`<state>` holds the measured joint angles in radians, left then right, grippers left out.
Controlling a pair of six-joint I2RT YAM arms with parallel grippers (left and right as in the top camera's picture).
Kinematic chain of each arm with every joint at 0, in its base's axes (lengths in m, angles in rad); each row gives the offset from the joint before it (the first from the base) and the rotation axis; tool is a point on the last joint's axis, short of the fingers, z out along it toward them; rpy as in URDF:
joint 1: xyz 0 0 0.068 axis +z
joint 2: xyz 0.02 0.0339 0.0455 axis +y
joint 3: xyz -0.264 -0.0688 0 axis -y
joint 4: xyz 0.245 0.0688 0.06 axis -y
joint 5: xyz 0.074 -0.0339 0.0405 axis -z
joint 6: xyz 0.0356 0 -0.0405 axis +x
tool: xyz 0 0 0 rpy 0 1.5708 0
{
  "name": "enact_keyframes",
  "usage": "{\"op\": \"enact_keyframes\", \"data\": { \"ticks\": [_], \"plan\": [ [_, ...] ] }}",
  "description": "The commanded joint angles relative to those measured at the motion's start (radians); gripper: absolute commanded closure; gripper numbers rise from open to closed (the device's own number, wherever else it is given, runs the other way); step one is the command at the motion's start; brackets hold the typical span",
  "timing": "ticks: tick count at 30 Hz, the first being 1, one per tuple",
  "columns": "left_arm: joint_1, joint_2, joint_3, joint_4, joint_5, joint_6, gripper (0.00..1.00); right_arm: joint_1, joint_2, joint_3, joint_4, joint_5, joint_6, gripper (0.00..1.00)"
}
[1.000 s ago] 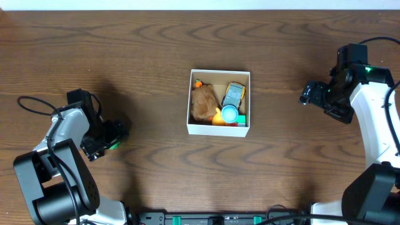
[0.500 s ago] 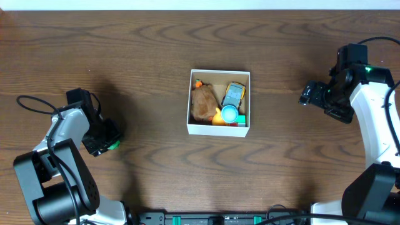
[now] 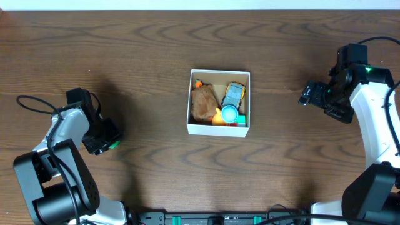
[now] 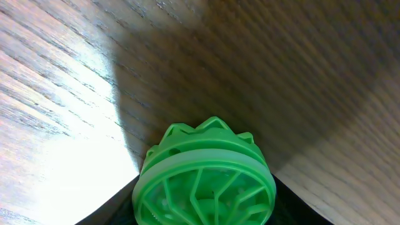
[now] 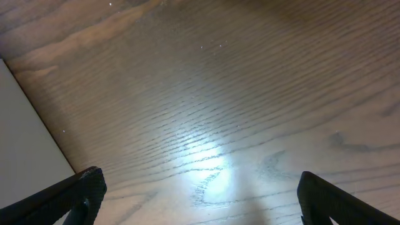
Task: Pack container
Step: 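Grasp the green round toy with the left gripper, then carry the green toy over the box and release it inside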
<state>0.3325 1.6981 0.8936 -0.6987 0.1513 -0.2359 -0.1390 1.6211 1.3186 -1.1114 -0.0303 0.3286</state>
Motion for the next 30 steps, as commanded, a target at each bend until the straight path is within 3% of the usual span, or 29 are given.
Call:
{"op": "enact_keyframes", "data": {
  "ticks": [1,7,12,19,21,23,30],
  "plan": [
    [0.003,0.018,0.012,-0.001,0.021,0.003,0.69,0.002,0.002,0.0,-0.003,0.003,-0.012,0.01],
    [-0.013,-0.039,0.092,-0.064,0.021,0.004,0.75,0.002,0.002,0.0,-0.003,0.003,-0.012,0.01],
    [-0.103,-0.163,0.175,-0.125,0.022,0.003,0.78,0.002,0.002,0.0,-0.003,0.003,-0.012,0.01],
    [-0.395,-0.357,0.242,-0.067,0.021,0.039,0.81,0.002,0.002,0.0,-0.003,0.003,-0.012,0.01],
    [-0.501,-0.384,0.242,0.003,0.021,0.084,0.87,0.002,0.002,0.0,-0.003,0.003,-0.012,0.01],
    [-0.593,-0.385,0.242,0.062,0.021,0.132,0.92,0.002,0.002,0.0,-0.003,0.003,-0.012,0.01],
    [-0.829,-0.28,0.241,0.201,0.021,0.199,0.92,0.002,0.002,0.0,-0.003,0.003,-0.012,0.01]
  ]
}}
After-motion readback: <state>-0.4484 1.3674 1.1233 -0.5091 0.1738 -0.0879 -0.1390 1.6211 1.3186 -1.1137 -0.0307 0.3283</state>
